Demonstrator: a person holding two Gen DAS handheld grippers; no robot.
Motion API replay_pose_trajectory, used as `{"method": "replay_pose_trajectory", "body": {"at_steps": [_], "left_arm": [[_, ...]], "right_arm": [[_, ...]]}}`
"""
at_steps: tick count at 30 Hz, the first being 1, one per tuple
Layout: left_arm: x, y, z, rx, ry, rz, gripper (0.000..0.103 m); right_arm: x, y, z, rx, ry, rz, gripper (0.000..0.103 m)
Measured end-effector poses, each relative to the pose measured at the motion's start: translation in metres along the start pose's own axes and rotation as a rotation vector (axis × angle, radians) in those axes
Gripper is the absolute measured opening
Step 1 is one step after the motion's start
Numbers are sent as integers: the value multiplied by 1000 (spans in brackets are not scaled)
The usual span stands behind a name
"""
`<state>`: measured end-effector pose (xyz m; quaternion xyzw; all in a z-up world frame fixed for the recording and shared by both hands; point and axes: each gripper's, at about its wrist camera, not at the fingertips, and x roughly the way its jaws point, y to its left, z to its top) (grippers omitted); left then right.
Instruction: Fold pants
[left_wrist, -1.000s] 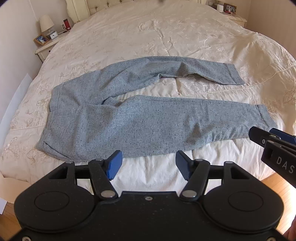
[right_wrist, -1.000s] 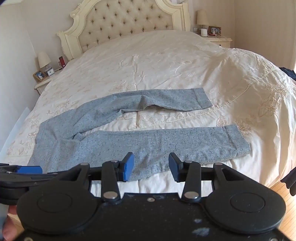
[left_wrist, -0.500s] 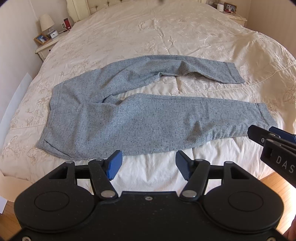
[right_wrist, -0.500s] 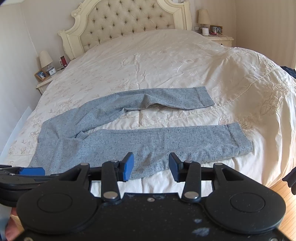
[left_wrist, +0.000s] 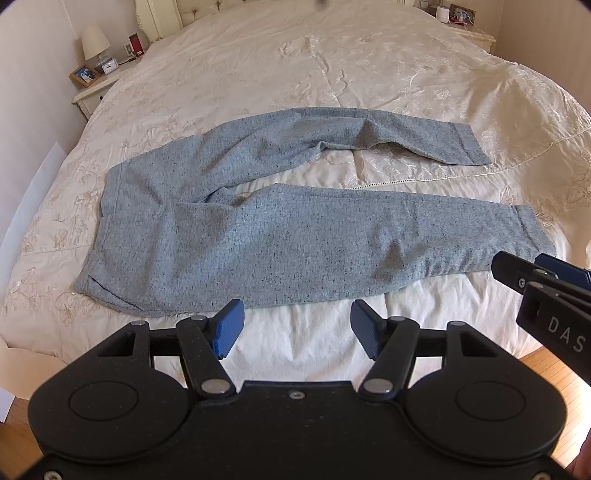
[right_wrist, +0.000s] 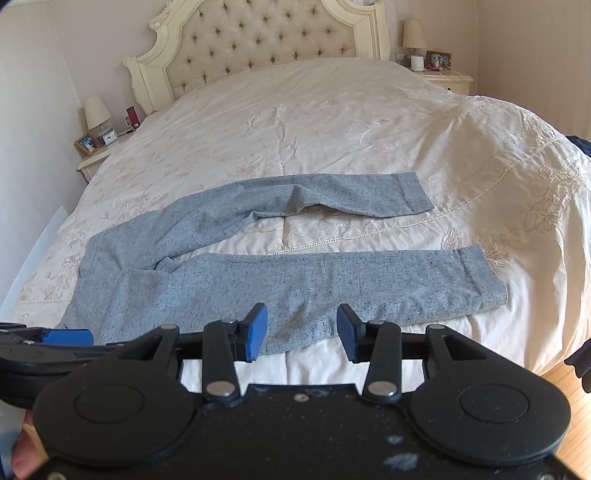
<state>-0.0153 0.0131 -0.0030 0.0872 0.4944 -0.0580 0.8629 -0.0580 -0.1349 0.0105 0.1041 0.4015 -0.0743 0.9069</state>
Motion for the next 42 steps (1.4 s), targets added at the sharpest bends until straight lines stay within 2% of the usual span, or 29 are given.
{"method": "replay_pose_trajectory", "body": {"at_steps": [30,42], "left_arm": [[6,2,5,-20,26,6,67],[25,16,7,-33,99,20,67]], "right_arm": [[10,1,0,-18,19,18,45],[28,8,-1,-15,79,35,45]]}}
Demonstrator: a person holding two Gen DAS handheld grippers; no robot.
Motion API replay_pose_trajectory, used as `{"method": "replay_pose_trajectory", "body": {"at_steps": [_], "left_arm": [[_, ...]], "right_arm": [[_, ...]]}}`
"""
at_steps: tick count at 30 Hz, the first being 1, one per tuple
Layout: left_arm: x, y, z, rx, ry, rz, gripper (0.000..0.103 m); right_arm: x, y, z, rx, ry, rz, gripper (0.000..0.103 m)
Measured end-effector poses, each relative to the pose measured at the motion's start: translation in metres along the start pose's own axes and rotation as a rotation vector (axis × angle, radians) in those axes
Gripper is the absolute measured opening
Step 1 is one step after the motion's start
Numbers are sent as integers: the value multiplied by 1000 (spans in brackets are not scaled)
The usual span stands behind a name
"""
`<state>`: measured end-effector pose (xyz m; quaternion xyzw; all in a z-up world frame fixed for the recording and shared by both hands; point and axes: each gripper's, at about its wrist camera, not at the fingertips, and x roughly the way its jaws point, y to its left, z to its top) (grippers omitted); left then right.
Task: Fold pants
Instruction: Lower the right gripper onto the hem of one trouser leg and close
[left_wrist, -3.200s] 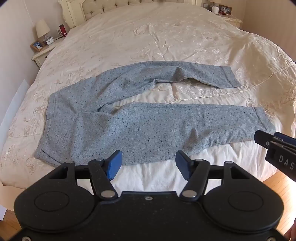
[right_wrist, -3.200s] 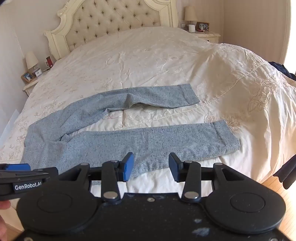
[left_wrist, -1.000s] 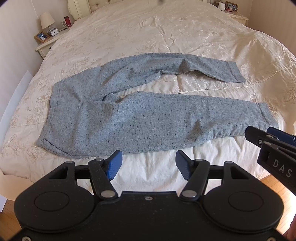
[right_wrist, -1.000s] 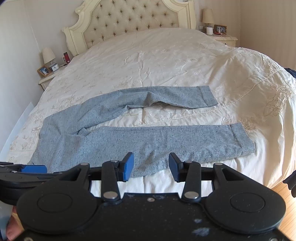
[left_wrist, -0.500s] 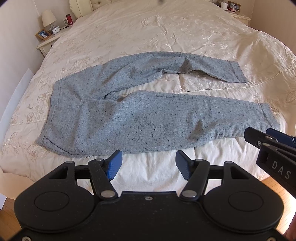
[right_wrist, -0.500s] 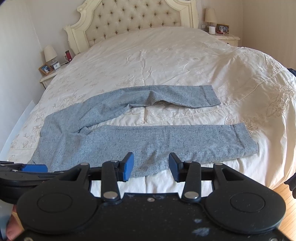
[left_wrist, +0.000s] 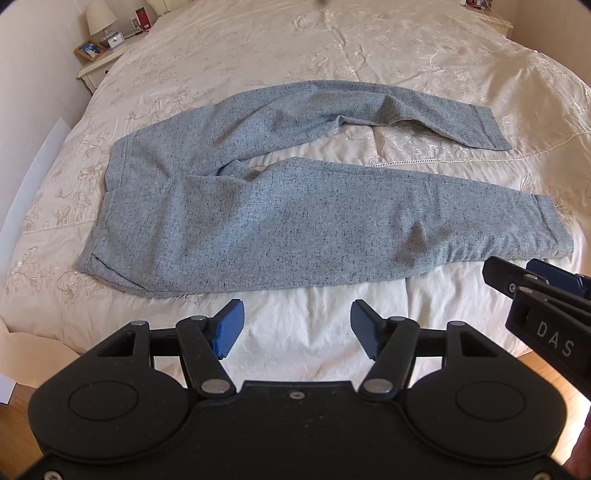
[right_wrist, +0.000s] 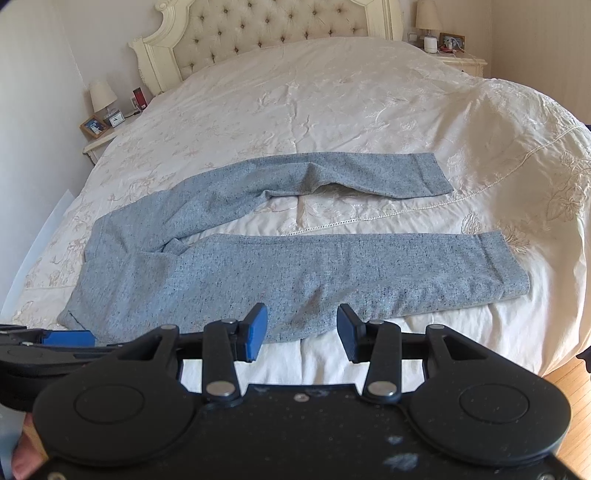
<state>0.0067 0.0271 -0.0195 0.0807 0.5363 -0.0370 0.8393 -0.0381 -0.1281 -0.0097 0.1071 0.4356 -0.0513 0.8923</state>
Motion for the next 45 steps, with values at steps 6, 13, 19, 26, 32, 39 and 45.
{"method": "replay_pose_trajectory", "body": {"at_steps": [6,13,19,26,32,39,45], "left_arm": [[29,4,17,26,59,-25,67],[75,10,42,97,107,-38,67],[130,15,58,199,132,-5,67],[188,23,63,254,168,-14,67],[225,36,64,246,217,-4,70],[227,41,66,252,207,5,70],[212,34,68,231,177,18,67]], "right_arm": [[20,12,2,6,57,-10,45],[62,14,15,45,127,-71,45],[125,2,13,30,242,-197,44],[167,0,20,-11,258,-198,40],[228,5,24,-75,327,-123,36],[260,-81,31,43,354,-269,29],[231,-155,36,126,316,-418,29]]}}
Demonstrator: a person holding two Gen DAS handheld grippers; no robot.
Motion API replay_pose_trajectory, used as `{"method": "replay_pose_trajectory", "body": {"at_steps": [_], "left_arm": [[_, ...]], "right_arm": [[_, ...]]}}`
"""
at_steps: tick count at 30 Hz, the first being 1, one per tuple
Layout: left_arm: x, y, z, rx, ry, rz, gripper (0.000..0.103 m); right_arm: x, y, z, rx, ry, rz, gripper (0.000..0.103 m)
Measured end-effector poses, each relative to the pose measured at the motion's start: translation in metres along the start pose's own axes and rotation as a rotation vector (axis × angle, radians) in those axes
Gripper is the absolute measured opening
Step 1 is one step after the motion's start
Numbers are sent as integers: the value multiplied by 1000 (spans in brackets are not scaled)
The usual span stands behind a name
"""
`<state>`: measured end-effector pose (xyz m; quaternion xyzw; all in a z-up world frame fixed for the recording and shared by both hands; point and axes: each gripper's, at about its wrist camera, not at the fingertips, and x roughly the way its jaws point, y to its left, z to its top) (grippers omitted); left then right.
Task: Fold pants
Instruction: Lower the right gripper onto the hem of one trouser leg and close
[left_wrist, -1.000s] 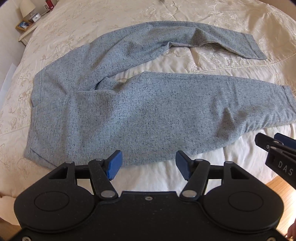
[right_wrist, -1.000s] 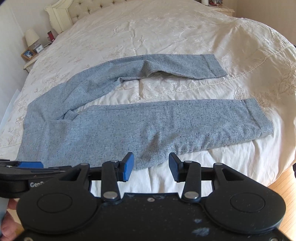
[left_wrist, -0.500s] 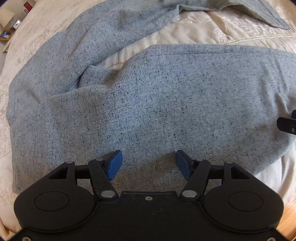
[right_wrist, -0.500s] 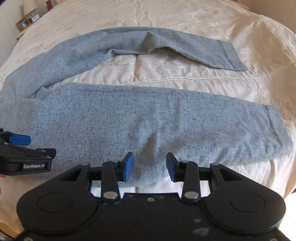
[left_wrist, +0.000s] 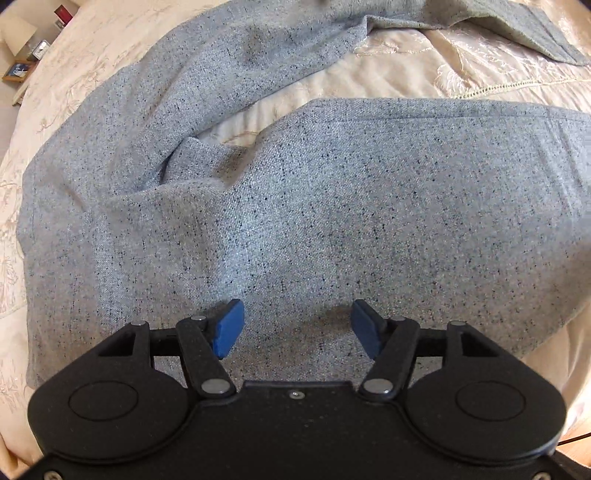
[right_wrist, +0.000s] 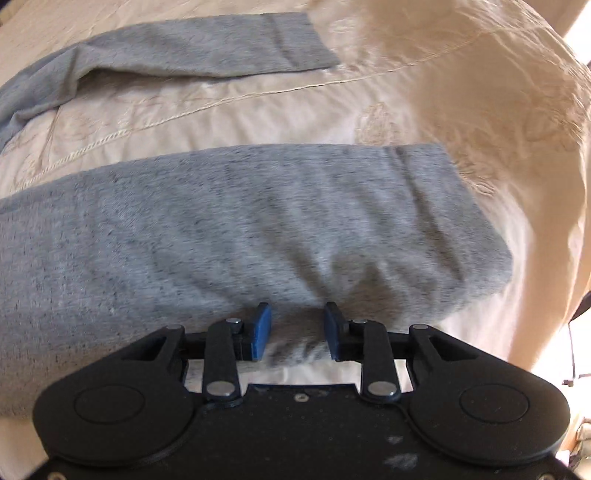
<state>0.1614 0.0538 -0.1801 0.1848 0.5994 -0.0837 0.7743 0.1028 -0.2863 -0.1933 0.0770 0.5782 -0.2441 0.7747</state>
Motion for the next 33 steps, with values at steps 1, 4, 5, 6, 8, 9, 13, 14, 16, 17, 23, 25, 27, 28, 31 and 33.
{"method": "replay_pose_trajectory", "body": {"at_steps": [1,4,5,6,8,9,13,14,16,17,23,25,27,28,31,33], "left_arm": [[-5,0,0,-15,-5,-2,67],[-17,-7,-2,-52,-26,-13,67],[-21,-10,-2,-59,-30,-16,67],[-24,-13,-2,-64,-32,-19,67],[-30,-25,-3,-71,-41,-25,67],[-33,-29,-2,-74,-43,-29,67],[-44,-54,3,-69,-39,-41,67],[-46,-60,4,-64,-40,-38,67],[-49,-70,10,-55,-44,-30,67],[-52,-74,10,-54,-49,-28,67],[-62,-91,12,-81,-59,-24,67],[-62,-95,11,-86,-50,-23,67],[-60,-98,11,-91,-43,-19,67],[-60,-102,11,-93,-39,-17,67],[-61,-107,10,-96,-40,-13,67],[-62,-108,10,-97,-42,-10,67]], "right_arm": [[-7,-10,0,33,-20,11,30],[-29,-48,-11,136,-78,31,36],[-31,-61,-16,161,-72,20,36],[-34,-74,-22,187,-69,9,36],[-35,-98,-28,242,-66,-1,38],[-33,-110,-32,281,-64,3,40],[-19,-148,-35,431,-40,72,40],[-13,-153,-30,453,-40,89,40],[1,-157,-21,475,-25,110,40],[8,-157,-17,480,-11,121,40],[28,-159,5,473,5,174,40],[26,-165,3,502,-6,216,40],[24,-167,2,539,-24,265,42],[22,-168,2,548,-31,288,39],[25,-163,8,507,-19,295,36],[30,-159,12,479,-22,281,10]]}}
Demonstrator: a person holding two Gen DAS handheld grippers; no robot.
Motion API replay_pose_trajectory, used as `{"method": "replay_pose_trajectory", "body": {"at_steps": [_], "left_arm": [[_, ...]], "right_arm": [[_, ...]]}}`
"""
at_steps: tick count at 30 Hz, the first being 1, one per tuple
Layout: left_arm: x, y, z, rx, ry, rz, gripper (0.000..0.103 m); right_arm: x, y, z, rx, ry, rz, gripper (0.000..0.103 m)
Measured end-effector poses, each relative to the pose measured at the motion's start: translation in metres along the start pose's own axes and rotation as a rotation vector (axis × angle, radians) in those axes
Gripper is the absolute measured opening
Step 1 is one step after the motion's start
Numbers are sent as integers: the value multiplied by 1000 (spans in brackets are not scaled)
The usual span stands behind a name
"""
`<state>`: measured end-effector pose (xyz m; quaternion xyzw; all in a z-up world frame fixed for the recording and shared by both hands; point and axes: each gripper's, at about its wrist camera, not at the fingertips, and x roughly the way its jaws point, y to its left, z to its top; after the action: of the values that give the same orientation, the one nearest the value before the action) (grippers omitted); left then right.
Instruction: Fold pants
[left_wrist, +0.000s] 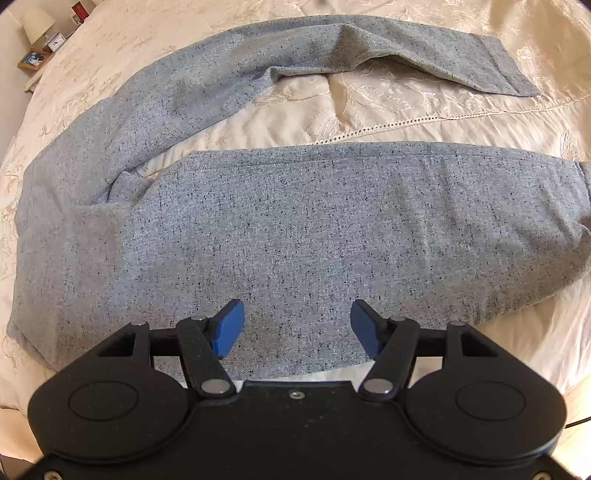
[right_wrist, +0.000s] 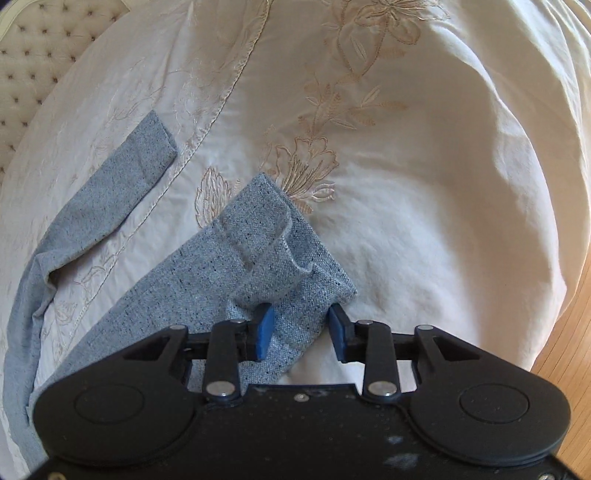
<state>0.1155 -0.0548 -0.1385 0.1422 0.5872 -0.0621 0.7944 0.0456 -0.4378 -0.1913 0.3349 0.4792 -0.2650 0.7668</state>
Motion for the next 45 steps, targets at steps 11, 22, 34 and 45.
{"method": "replay_pose_trajectory", "body": {"at_steps": [11,22,34,45], "left_arm": [[28,-7,3,11,17,33,67],[12,22,15,-65,-58,28,64],[75,92,38,-41,83,50,66],[49,124,90,-19,-81,-51,64]], "right_arm": [[-30,5,-4,-185,3,-175,7],[-86,115,-36,-618,-332,-168,18],[17,118,-54,-513,152,-199,9],[17,158,86,1,-112,44,25]]}}
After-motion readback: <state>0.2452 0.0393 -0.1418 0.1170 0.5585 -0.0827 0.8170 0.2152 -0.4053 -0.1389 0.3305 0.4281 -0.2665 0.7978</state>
